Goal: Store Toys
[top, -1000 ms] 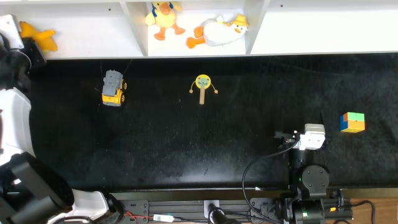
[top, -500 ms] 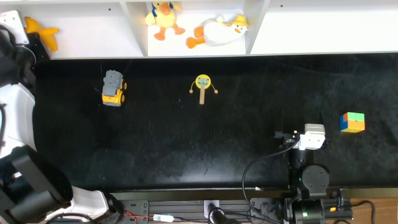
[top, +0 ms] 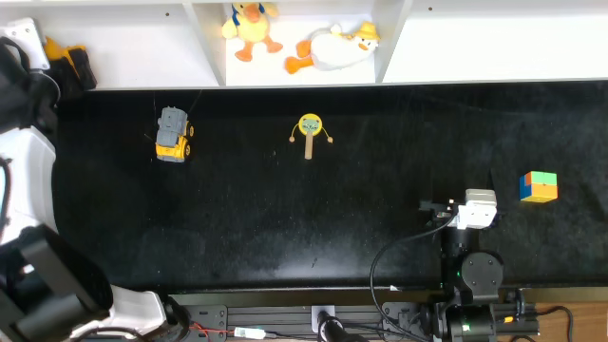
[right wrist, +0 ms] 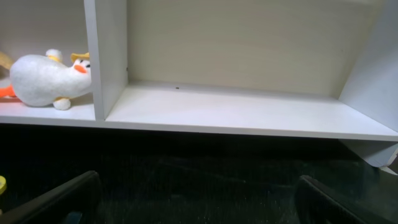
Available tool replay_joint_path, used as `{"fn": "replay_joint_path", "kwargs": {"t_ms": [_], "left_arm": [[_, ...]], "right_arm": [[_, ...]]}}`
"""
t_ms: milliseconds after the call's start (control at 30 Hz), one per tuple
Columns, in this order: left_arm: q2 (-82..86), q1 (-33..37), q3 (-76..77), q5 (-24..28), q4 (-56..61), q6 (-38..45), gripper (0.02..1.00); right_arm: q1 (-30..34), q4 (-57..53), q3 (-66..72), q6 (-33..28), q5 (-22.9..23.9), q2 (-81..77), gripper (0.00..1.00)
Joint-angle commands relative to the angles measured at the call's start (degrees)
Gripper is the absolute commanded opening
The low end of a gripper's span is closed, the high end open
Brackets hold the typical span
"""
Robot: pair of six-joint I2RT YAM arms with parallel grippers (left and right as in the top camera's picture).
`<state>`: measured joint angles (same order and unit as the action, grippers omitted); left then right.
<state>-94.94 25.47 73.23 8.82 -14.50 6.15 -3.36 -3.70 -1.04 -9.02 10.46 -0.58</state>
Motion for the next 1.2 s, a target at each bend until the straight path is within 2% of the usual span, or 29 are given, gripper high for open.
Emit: {"fn": "replay_joint_path", "kwargs": {"t_ms": [33,200,367,500,567,667,800,1200], "left_arm": [[6.6,-0.2,-0.3,0.0,-4.8,3.3,0.998],[12.0,-0.2,-5.8,0.1,-7.0,4.2,0.998],[20.4,-0.3,-19.8,0.3,-4.8,-1.9,0.998],[26.4,-2.8,-31.3,5.0,-1.0,-3.5,0.998],[27.2,-6.2,-34.3,5.2,-0.6,-3.4,0.998],[26.8,-14.4,-36.1,0.6,-1.4,-3.2,0.998],[26.2,-20.2,-36.1,-4.7,-0.9,-3.1,0.998],[15.4,-22.3,-36.1,-6.6,9.1,-1.3,0.993]], "right_arm": [[0.4,0.3,0.8,0.0,-0.3,0.3,0.996],[0.4,0.3,0.8,0.0,-0.4,0.3,0.996],[0.4,0.3,0.8,0.0,-0.4,0.3,0.993],[0.4,0.3,0.8,0.0,-0.4,0.3,0.996],[0.4,0.3,0.8,0.0,-0.4,0.3,0.996],[0.4,0.3,0.8,0.0,-0.4,0.3,0.996],[0.4,0.3,0.8,0.0,-0.4,0.3,0.993],[0.4,0.3,0.8,0.0,-0.4,0.3,0.996]]}}
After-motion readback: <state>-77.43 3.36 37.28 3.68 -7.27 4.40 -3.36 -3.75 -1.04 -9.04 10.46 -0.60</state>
